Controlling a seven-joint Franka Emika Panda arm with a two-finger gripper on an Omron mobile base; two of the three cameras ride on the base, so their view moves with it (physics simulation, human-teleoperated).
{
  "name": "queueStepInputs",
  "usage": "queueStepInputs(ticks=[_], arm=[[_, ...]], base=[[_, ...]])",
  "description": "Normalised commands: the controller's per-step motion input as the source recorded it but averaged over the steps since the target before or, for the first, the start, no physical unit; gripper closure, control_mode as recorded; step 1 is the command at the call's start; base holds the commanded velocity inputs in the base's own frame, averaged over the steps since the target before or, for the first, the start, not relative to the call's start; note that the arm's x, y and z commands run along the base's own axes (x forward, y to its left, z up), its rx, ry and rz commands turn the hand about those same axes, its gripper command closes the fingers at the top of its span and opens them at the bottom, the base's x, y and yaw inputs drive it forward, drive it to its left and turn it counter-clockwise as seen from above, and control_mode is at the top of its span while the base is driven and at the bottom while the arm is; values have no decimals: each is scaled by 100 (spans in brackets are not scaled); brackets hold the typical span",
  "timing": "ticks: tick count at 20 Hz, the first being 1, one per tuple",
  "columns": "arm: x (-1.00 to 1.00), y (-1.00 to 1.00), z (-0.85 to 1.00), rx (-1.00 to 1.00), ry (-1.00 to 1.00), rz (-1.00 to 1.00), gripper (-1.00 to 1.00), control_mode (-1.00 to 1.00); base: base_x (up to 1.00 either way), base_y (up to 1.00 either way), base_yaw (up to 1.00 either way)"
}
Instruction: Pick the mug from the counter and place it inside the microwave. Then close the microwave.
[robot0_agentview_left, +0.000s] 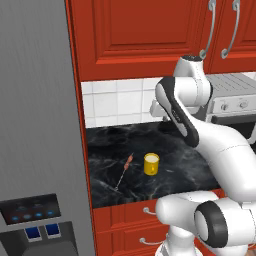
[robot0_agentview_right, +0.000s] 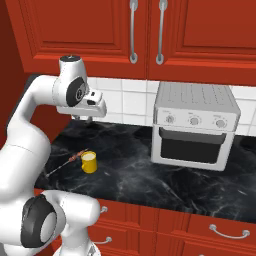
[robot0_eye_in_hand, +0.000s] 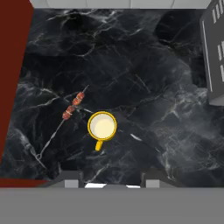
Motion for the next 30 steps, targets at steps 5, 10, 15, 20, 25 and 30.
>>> queueStepInputs(ticks=[5,10,15,20,25,30], arm=[[6,-6,-4,0,-3,3,-100,-100],[-48,9,-33,0,6,-2,-100,-100],[-25,28,-40,0,10,-19,-100,-100],[1,28,-27,0,0,-32,-100,-100],[7,9,-44,0,-7,-31,-100,-100],[26,0,-41,2,-3,-12,-100,-100]], base=[[0,0,0],[0,0,0],[0,0,0],[0,0,0],[0,0,0],[0,0,0]])
